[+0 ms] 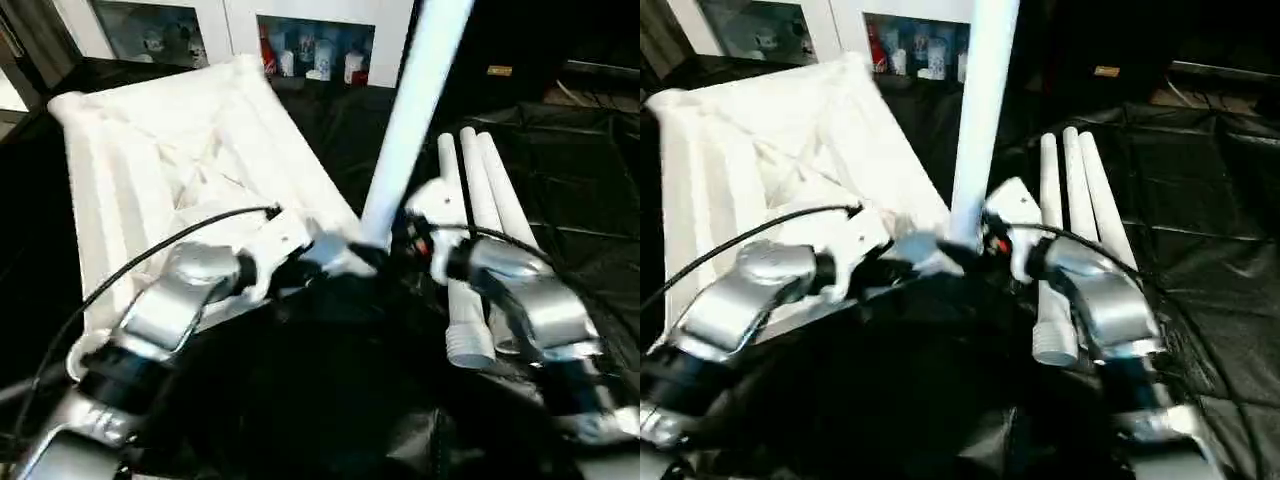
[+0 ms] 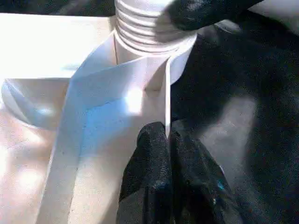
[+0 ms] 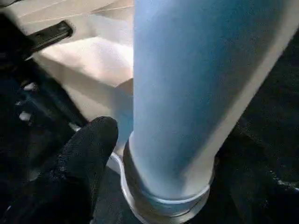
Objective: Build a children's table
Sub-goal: Insert table leg to table base
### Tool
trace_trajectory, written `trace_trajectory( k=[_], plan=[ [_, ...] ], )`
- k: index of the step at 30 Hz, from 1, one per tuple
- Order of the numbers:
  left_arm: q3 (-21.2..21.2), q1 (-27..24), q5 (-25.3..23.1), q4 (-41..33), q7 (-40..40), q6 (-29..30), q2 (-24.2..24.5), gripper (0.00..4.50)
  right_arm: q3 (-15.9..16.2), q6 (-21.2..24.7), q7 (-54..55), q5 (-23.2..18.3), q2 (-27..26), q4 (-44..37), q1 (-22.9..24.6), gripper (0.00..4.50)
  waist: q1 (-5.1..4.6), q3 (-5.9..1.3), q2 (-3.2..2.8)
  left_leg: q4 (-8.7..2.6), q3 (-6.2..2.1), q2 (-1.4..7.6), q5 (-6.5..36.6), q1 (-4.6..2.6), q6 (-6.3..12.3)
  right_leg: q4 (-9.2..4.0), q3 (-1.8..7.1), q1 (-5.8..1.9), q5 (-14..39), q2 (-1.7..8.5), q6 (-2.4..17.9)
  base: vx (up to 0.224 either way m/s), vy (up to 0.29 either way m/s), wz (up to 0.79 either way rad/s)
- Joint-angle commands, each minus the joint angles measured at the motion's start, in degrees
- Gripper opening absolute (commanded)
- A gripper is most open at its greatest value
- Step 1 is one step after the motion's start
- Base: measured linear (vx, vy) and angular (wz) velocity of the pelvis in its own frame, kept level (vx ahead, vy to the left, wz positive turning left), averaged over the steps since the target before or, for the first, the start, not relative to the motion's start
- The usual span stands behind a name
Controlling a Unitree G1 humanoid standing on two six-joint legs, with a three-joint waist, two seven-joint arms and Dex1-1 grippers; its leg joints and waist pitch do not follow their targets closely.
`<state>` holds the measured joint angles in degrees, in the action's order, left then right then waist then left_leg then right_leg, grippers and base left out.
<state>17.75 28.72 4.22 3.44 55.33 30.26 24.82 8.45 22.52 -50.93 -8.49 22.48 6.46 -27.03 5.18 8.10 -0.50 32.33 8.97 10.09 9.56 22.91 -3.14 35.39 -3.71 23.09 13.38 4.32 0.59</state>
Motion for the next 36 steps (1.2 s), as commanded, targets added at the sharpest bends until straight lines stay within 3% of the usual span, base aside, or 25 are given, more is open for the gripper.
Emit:
trace_trajectory(
  k=[1, 4, 12, 20, 23, 26, 29, 31, 32, 36],
  plan=[
    [0.76, 0.27, 3.31, -3.99, 3.38, -2.69, -0.5, 0.0, 1.9, 1.78, -3.08, -0.8, 1.07, -1.04, 1.36, 3.63, -0.11, -4.47, -0.26, -2.24, -0.43, 2.92, -2.89, -1.41, 9.69, -2.17, 2.91, -3.57, -14.16, 3.87, 18.89, 0.0, 0.0, 0.0],
    [0.73, 0.02, 3.36, -3.8, 4.11, -3.41, 0.05, 0.0, 2.06, 1.88, -4.6, -1.08, 2.39, -1.36, 1.61, 3.63, 0.05, -4.58, -0.2, -2.01, -0.42, 2.93, -2.86, -1.24, 10.15, -2.02, 2.86, -3.57, -13.86, 3.94, 19.57, 0.0, 0.0, 0.0],
    [0.78, -0.23, 3.32, -4.05, 4.93, -3.64, 0.46, 0.0, 2.19, 1.85, -4.66, -1.59, 2.32, -1.08, 1.8, 2.88, 0.1, -4.61, -0.16, -1.98, -0.45, 2.9, -0.43, -1.16, 8.44, -2.11, 2.93, -3.61, -9.86, 4.07, 19.3, 0.0, 0.0, 0.0],
    [0.78, -0.21, 3.11, -3.71, 5.19, -3.9, 0.52, 0.0, 2.64, 1.82, -4.56, -1.86, 1.68, -1.12, 2.76, 2.76, 0.23, -4.93, -0.19, -1.6, -0.45, 2.77, -2.12, -1.11, 9.35, -1.72, 2.85, -3.66, -12.8, 3.97, 19.76, 0.0, 0.0, 0.0],
    [0.45, 0.6, 1.71, -1.85, 1.71, -2.32, -1.11, 0.0, 0.93, 2.69, 0.95, -1.97, -2.09, 0.67, 3.62, 2.75, 0.18, -4.95, -0.19, -1.65, -0.45, 2.79, -2.01, -1.04, 9.05, -1.7, 2.84, -3.63, -12.02, 4.01, 19.84, 0.0, 0.0, 0.0],
    [-0.25, 1.94, 0.19, 0.61, -2.65, -0.55, -3.17, 0.0, -0.55, 3.03, 6.27, -1.28, -5.1, 2.96, 3.28, 2.75, 0.09, -4.86, -0.17, -1.74, -0.46, 2.86, -0.5, -1.09, 7.96, -1.95, 2.86, -3.55, -9.41, 4.07, 19.84, 0.0, 0.0, 0.0],
    [-1.89, 5.7, -2.49, 7.07, -12.64, 2.97, -9.02, 0.0, -4.16, 3.54, 19.76, -0.22, -13.34, 9.78, 1.51, 2.75, -0.16, -4.6, -0.17, -2.16, -0.39, 2.79, 4.08, -1.19, 4.47, -2.69, 2.98, -3.36, -2.04, 4.31, 18.82, -0.017, -0.001, 0.0],
    [-2.13, 7.78, -3.65, 10.44, -17.68, 4.32, -12.78, 0.0, -5.74, 2.57, 28.32, 1.23, -18.41, 15.29, -0.53, 2.74, -0.23, -4.5, -0.51, -2.55, -0.57, 2.59, 8.58, -1.4, 0.88, -3.39, 2.97, -3.35, 6.04, 4.59, 16.78, -0.058, -0.003, -0.02],
    [-1.71, 8.36, -4.06, 11.44, -18.53, 4.07, -13.68, 0.0, -5.74, 2.17, 30.03, 1.61, -19.76, 16.87, -1.33, 2.74, -0.33, -4.25, -0.25, -2.83, -0.59, 2.65, 9.75, -1.27, 0.1, -3.81, 3.08, -3.37, 8.23, 4.62, 15.24, -0.05, -0.002, -0.03],
    [-0.81, 10.41, -5.02, 15.06, -21.75, 3.29, -17.35, 0.0, -4.97, 2.07, 33.8, 2.35, -24.17, 21.22, -3.99, 2.74, -0.31, -4.06, -0.32, -3.29, -0.62, 2.56, 13.49, -1.8, -1.26, -4.52, 3.32, -2.9, 13.55, 4.5, 12.45, 0.0, 0.0, 0.0]
  ],
)
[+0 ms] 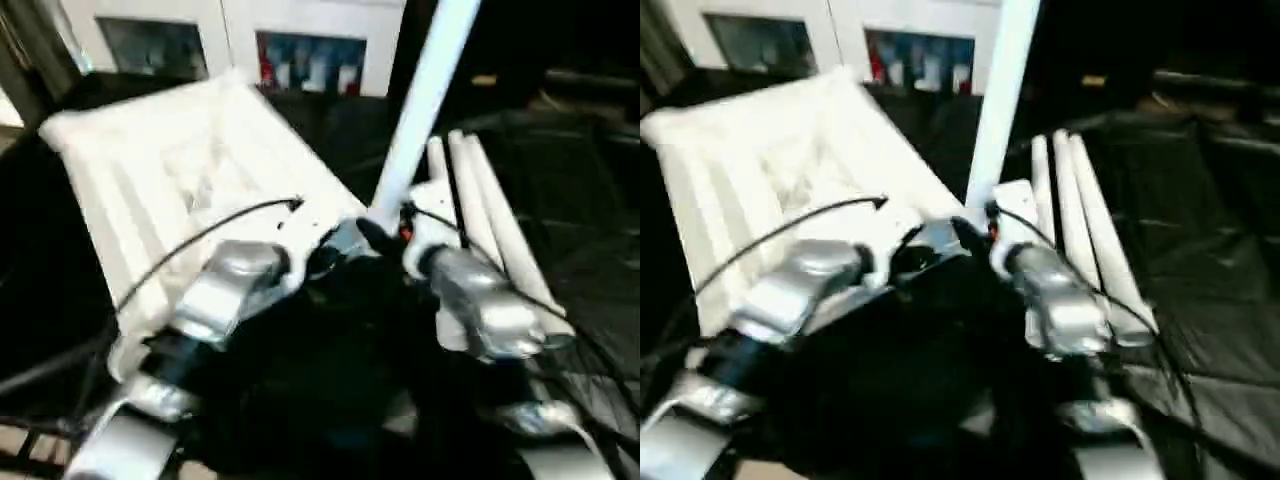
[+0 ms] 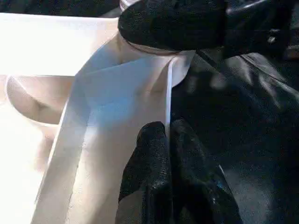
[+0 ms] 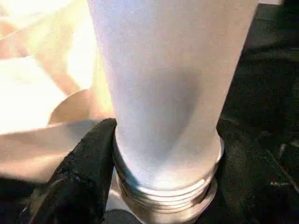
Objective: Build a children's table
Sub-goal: Insert table leg to table base
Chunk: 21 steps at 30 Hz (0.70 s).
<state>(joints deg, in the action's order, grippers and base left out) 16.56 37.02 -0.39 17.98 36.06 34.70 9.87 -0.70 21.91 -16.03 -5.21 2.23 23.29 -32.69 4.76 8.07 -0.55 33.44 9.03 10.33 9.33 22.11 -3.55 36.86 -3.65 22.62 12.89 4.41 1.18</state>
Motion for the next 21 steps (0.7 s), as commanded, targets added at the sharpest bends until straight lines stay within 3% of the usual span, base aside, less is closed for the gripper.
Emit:
trace_trajectory(
  k=[1, 2, 3, 6, 9, 13, 20, 21],
  plan=[
    [0.46, 2.29, -0.45, 0.8, -2.57, -1.29, -2.67, 0.0, 4.35, 2.51, -0.92, -0.72, -4.14, 4.67, 1.43, 2.74, 0.13, -4.02, -0.22, -4.44, -0.72, 2.35, 13.79, -1.02, -0.95, -6.02, 3.28, -2.45, 14.16, 4.44, 11.61, 0.0, 0.0, 0.0],
    [0.59, 2.34, -0.36, 0.81, -2.33, -1.46, -2.81, 0.0, 4.22, 2.49, -1.04, -0.97, -4.38, 4.76, 1.22, 3.09, 0.21, -4.1, -0.44, -4.42, -0.74, 2.32, 13.51, -0.99, -0.96, -5.98, 3.3, -2.51, 13.75, 4.43, 11.43, 0.0, 0.0, 0.0],
    [0.8, 2.49, -0.35, 0.96, -1.94, -1.83, -3.09, 0.0, 3.81, 2.41, -1.17, -1.26, -4.92, 5.08, 0.73, 3.44, 0.25, -4.2, -0.27, -4.51, -0.75, 2.37, 12.6, -0.84, -0.61, -5.87, 3.29, -2.6, 11.55, 4.34, 11.17, 0.0, 0.0, 0.0],
    [1.13, 2.69, -0.56, 1.23, -1.13, -2.8, -3.36, 0.0, 2.98, 1.65, -0.77, -0.81, -5.72, 6.28, -0.32, 3.51, 0.17, -4.36, -0.16, -4.51, -0.72, 2.34, 11.88, -0.71, -0.07, -5.76, 3.22, -2.57, 10.01, 4.31, 11.55, 0.0, 0.0, 0.0],
    [1.64, 2.38, -0.36, 0.98, 0.26, -4.0, -2.43, 0.0, 3.13, 0.2, -1.16, -0.48, -5.27, 7.15, -1.42, 3.88, 0.09, -4.29, -0.08, -4.55, -0.63, 2.34, 11.07, -0.62, 0.31, -5.72, 3.19, -2.53, 9.01, 4.26, 11.87, 0.0, 0.0, 0.0],
    [1.7, 0.83, 0.26, -1.04, 3.17, -4.21, -0.56, 0.0, 3.82, 0.24, -4.37, -0.45, -3.4, 5.38, -1.3, 3.88, 0.02, -4.57, -0.1, -4.35, -0.59, 2.35, 8.8, -0.52, 1.04, -5.33, 3.16, -2.71, 5.08, 4.21, 12.31, 0.0, 0.0, 0.0],
    [1.49, -2.16, 1.18, -3.99, 9.33, -7.93, 4.72, 0.0, 6.81, 1.36, -15.75, -1.13, 4.52, -2.8, 1.81, 3.88, -0.13, -4.99, -0.27, -3.72, -0.43, 2.32, 3.04, -0.29, 4.8, -4.15, 2.94, -3.28, -8.01, 3.85, 15.08, 0.0, 0.0, 0.0],
    [1.55, -3.3, 2.05, -5.49, 12.09, -9.38, 6.49, 0.0, 7.52, 1.75, -19.65, -1.7, 7.39, -5.19, 2.61, 3.88, -0.04, -4.92, -0.68, -3.76, -0.5, 2.4, 3.15, -0.37, 4.83, -4.13, 2.89, -3.14, -8.06, 3.9, 15.45, 0.0, 0.0, 0.0]
  ],
)
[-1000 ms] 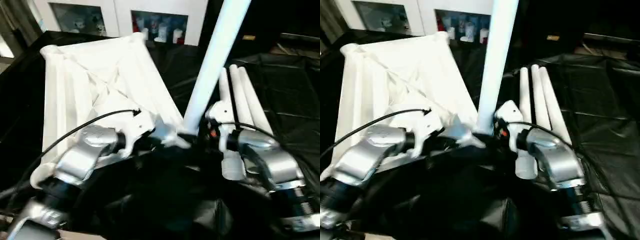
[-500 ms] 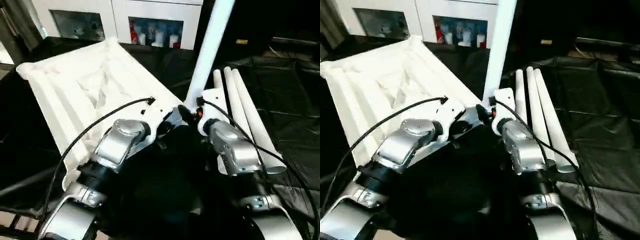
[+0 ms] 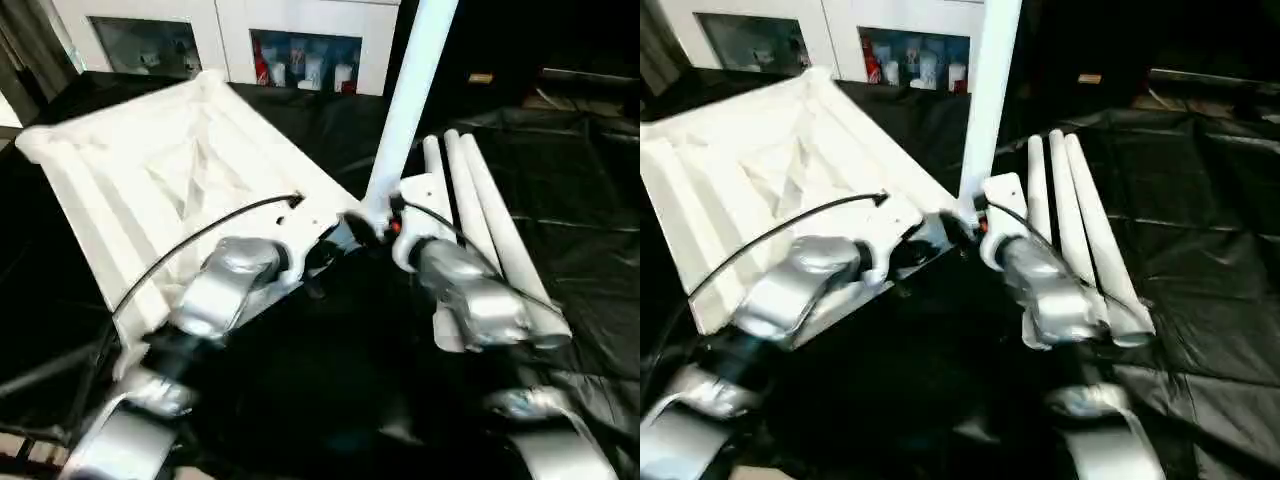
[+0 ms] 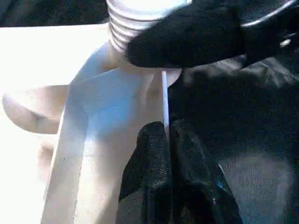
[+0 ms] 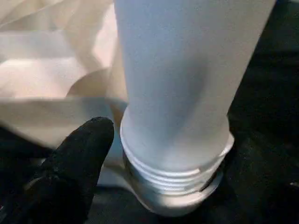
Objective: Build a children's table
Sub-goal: Insert table leg to table base, then rotate leg to tighten
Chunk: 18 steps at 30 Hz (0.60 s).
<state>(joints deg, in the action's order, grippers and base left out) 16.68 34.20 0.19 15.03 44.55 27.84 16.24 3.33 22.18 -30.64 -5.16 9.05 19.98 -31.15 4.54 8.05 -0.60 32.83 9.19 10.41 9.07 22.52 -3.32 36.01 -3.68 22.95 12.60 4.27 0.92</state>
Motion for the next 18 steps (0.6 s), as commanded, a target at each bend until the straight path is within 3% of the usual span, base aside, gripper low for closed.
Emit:
trace_trajectory(
  k=[1, 3, 7, 11, 12, 14, 18],
  plan=[
    [1.51, -0.99, 1.93, -3.32, 4.85, -3.0, 0.81, 0.0, 3.72, 1.62, -6.61, -2.02, 1.68, -2.82, 1.37, 3.88, 0.22, -5.0, -0.44, -3.04, -0.65, 2.32, 3.47, -0.79, 4.82, -3.34, 2.88, -3.6, -8.21, 3.99, 15.83, 0.0, 0.0, 0.0],
    [1.86, -2.57, 3.32, -5.9, 8.88, -4.74, 2.91, 0.0, 4.43, 1.85, -11.39, -2.71, 5.09, -5.49, 2.25, 3.88, 0.31, -5.01, -0.5, -2.86, -0.55, 2.43, 2.33, -0.71, 6.08, -2.97, 2.91, -3.57, -10.68, 3.98, 16.54, 0.0, 0.0, 0.0],
    [2.18, -4.19, 5.74, -9.48, 14.03, -4.54, 5.46, 0.0, 5.49, 2.95, -18.11, -4.0, 9.88, -8.93, 3.26, 3.88, 0.75, -4.96, -0.48, -2.69, -0.35, 2.62, 2.37, -0.99, 7.2, -2.94, 2.86, -3.2, -10.47, 3.97, 18.02, 0.0, 0.0, 0.0],
    [2.4, -4.85, 6.49, -10.83, 16.05, -4.66, 6.66, 0.0, 5.22, 3.51, -21.29, -4.99, 12.15, -9.75, 3.17, 3.88, 1.0, -4.7, -0.49, -2.93, -0.35, 2.78, 4.5, -0.99, 6.26, -3.2, 2.85, -3.12, -6.07, 4.06, 17.82, 0.0, 0.0, 0.0],
    [2.33, -4.9, 6.45, -10.82, 16.11, -4.74, 6.7, 0.0, 5.22, 3.43, -21.4, -5.07, 12.38, -9.49, 3.03, 3.63, 1.06, -4.71, -0.47, -2.92, -0.25, 2.77, 5.0, -1.05, 5.88, -3.28, 2.9, -3.1, -5.1, 4.1, 17.81, 0.0, 0.0, 0.0],
    [2.28, -5.04, 6.35, -10.88, 16.28, -4.89, 6.84, 0.0, 5.26, 3.5, -21.74, -5.31, 12.66, -9.37, 3.0, 3.56, 1.11, -4.77, -0.21, -2.92, -0.1, 2.78, 5.16, -0.98, 5.29, -3.26, 2.93, -3.14, -4.16, 4.15, 17.57, 0.0, 0.0, 0.0],
    [2.24, -5.28, 6.34, -11.18, 16.53, -4.78, 7.05, 0.0, 5.79, 4.32, -22.42, -5.7, 12.66, -10.39, 3.61, 3.15, 1.16, -4.89, -0.24, -2.81, -0.06, 2.73, 4.25, -0.93, 5.21, -3.15, 2.92, -3.14, -4.74, 4.1, 17.14, 0.0, 0.0, 0.0]
  ],
)
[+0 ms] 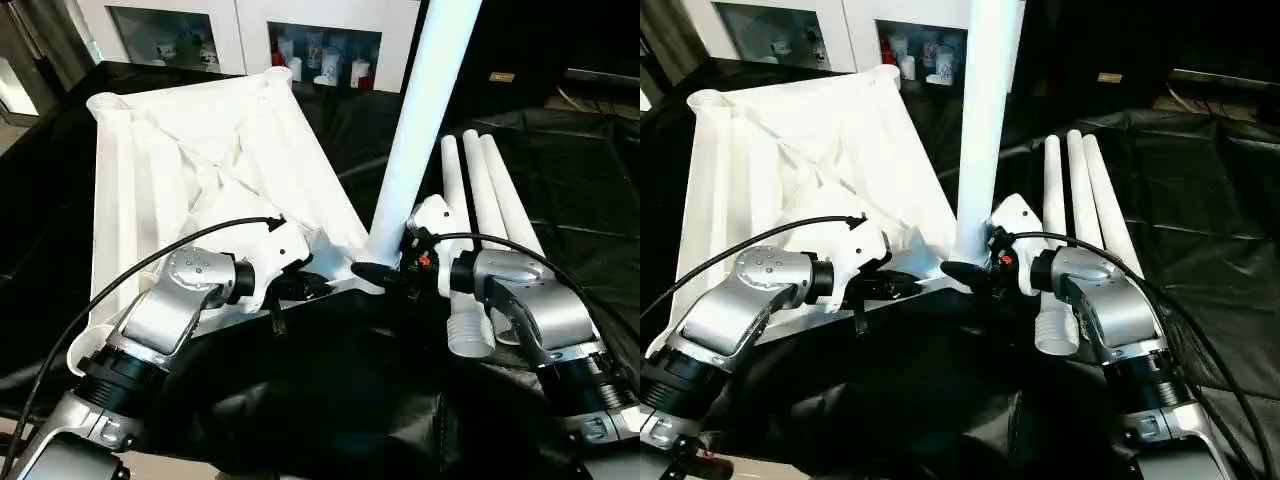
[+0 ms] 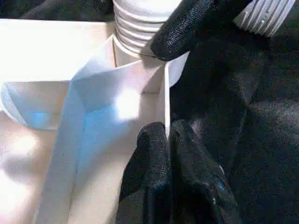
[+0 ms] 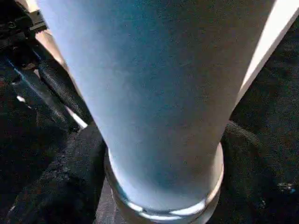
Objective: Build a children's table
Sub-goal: Rotate leg to tighten
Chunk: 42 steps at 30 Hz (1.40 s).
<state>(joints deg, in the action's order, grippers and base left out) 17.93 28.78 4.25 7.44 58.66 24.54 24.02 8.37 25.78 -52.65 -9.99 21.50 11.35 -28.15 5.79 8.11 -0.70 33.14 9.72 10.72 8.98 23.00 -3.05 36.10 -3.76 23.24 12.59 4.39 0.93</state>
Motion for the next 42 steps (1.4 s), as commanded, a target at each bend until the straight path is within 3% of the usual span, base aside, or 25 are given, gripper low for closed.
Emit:
trace_trajectory(
  k=[1, 7, 10, 11, 12, 14, 20, 21, 24, 25, 32, 35, 36, 38, 42],
  plan=[
    [1.04, 0.14, 2.3, -3.57, 2.34, -1.43, -0.71, 0.0, 0.97, 0.95, -0.47, -1.13, 0.13, -2.25, 0.9, 3.07, -0.07, -5.03, -0.15, -3.04, -0.6, 2.41, 3.48, -1.38, 5.19, -3.11, 3.0, -3.45, -5.94, 3.98, 17.2, 0.0, 0.0, 0.0],
    [0.48, 1.44, 0.44, -0.71, -2.3, 1.01, -2.71, 0.0, 0.0, 2.24, 5.26, -0.71, -3.92, -0.76, 2.04, 2.82, -0.11, -4.98, -0.21, -3.02, -0.53, 2.39, 3.33, -1.34, 5.44, -3.07, 2.98, -3.25, -5.79, 3.98, 17.27, 0.0, 0.0, 0.0],
    [-0.63, 4.69, -2.49, 4.89, -11.1, 4.18, -7.34, 0.0, -2.74, 2.0, 16.68, 1.46, -10.04, 4.47, 1.05, 2.8, -0.32, -4.6, -0.23, -3.39, -0.47, 2.37, 6.12, -1.46, 3.33, -3.67, 3.03, -3.0, -0.83, 3.98, 16.8, 0.0, 0.0, 0.0],
    [-0.97, 5.3, -2.77, 5.88, -12.69, 4.86, -8.34, 0.0, -3.18, 2.22, 18.64, 1.64, -11.08, 5.32, 0.84, 2.8, -0.35, -4.49, -0.27, -3.51, -0.55, 2.36, 8.43, -1.72, 1.79, -4.08, 3.03, -2.86, 2.93, 4.2, 16.56, 0.0, 0.0, 0.0],
    [-1.34, 6.13, -3.07, 7.1, -14.6, 5.88, -9.63, 0.0, -3.88, 2.33, 21.56, 1.96, -12.51, 6.55, 0.46, 2.79, -0.4, -4.57, -0.16, -3.59, -0.64, 2.34, 8.9, -1.73, 1.16, -4.13, 3.0, -3.11, 4.2, 4.29, 16.21, 0.0, 0.0, 0.0],
    [-2.02, 8.76, -4.03, 10.82, -19.54, 6.88, -13.23, 0.0, -6.18, 1.96, 29.82, 2.41, -16.69, 10.96, -1.3, 2.79, -0.63, -4.43, -0.33, -3.83, -0.66, 2.32, 10.13, -1.7, -0.27, -4.49, 3.12, -2.9, 6.27, 4.26, 14.93, 0.0, 0.0, 0.0],
    [-2.08, 11.49, -4.77, 14.06, -23.99, 6.25, -17.34, 0.0, -7.57, 0.16, 36.55, 2.77, -21.35, 16.33, -4.04, 2.79, -0.54, -4.29, -0.22, -4.15, -0.74, 2.16, 12.07, -1.73, -1.0, -5.12, 3.21, -2.87, 9.4, 4.33, 12.46, 0.0, 0.0, 0.0],
    [-1.84, 11.62, -4.86, 14.06, -23.98, 5.87, -17.73, 0.0, -7.64, -0.37, 36.42, 2.59, -21.95, 16.84, -4.36, 3.35, -0.54, -4.29, -0.21, -4.19, -0.73, 2.19, 12.24, -1.68, -0.79, -5.17, 3.23, -2.83, 9.4, 4.35, 12.1, 0.0, 0.0, 0.0],
    [-1.29, 11.56, -4.94, 13.63, -22.92, 5.3, -17.99, 0.0, -8.0, -1.27, 35.73, 2.68, -23.03, 17.67, -5.4, 3.49, -0.6, -4.32, -0.26, -4.28, -0.79, 2.18, 12.02, -1.53, -0.46, -5.13, 3.18, -2.88, 8.86, 4.29, 11.83, 0.0, 0.0, 0.0],
    [-0.93, 11.22, -4.79, 13.13, -21.77, 4.77, -17.53, 0.0, -7.54, -2.02, 35.23, 3.29, -22.87, 17.85, -6.01, 3.69, -0.66, -4.31, -0.08, -4.32, -0.8, 2.21, 11.98, -1.49, -0.38, -5.18, 3.17, -2.91, 8.85, 4.31, 11.75, 0.0, 0.0, 0.0],
    [-0.46, 9.35, -3.53, 10.97, -17.39, 2.57, -14.51, 0.0, -4.44, -2.67, 28.67, 3.32, -19.13, 14.03, -5.05, 3.69, -0.69, -4.57, 0.04, -4.01, -0.65, 2.12, 8.44, -1.28, 1.18, -4.59, 3.12, -3.23, 3.06, 4.12, 12.56, 0.0, 0.0, 0.0],
    [0.36, 6.22, -1.43, 6.19, -9.37, 0.88, -9.26, 0.0, 0.0, -3.12, 17.1, 3.08, -11.34, 6.48, -1.94, 3.69, -0.64, -4.83, -0.03, -3.8, -0.67, 2.2, 6.0, -1.27, 2.51, -4.17, 3.02, -3.41, -1.29, 4.04, 13.3, 0.0, 0.0, 0.0],
    [0.47, 5.57, -0.91, 5.15, -7.59, 0.55, -8.15, 0.0, 0.56, -3.06, 14.63, 2.77, -9.68, 4.96, -1.32, 3.69, -0.63, -4.88, 0.0, -3.57, -0.62, 2.16, 4.6, -1.1, 3.75, -3.81, 2.98, -3.58, -4.28, 3.89, 13.61, 0.0, 0.0, 0.0],
    [0.45, 5.23, -0.71, 4.66, -6.67, 0.37, -7.64, 0.0, 0.67, -3.08, 13.36, 2.62, -8.94, 4.36, -1.05, 3.69, -0.72, -4.92, -0.11, -3.54, -0.5, 2.28, 4.5, -1.3, 4.36, -3.75, 2.96, -3.29, -5.24, 3.79, 14.72, 0.0, 0.0, 0.0],
    [0.23, 3.12, 1.38, 1.23, -0.82, -1.04, -4.02, 0.0, 1.53, -2.6, 5.85, 1.4, -3.14, -0.09, 0.74, 3.69, -0.49, -5.18, -0.18, -3.32, -0.53, 2.46, 3.2, -1.34, 5.37, -3.3, 2.86, -3.52, -7.88, 3.77, 16.13, 0.0, 0.0, 0.0]
  ],
)
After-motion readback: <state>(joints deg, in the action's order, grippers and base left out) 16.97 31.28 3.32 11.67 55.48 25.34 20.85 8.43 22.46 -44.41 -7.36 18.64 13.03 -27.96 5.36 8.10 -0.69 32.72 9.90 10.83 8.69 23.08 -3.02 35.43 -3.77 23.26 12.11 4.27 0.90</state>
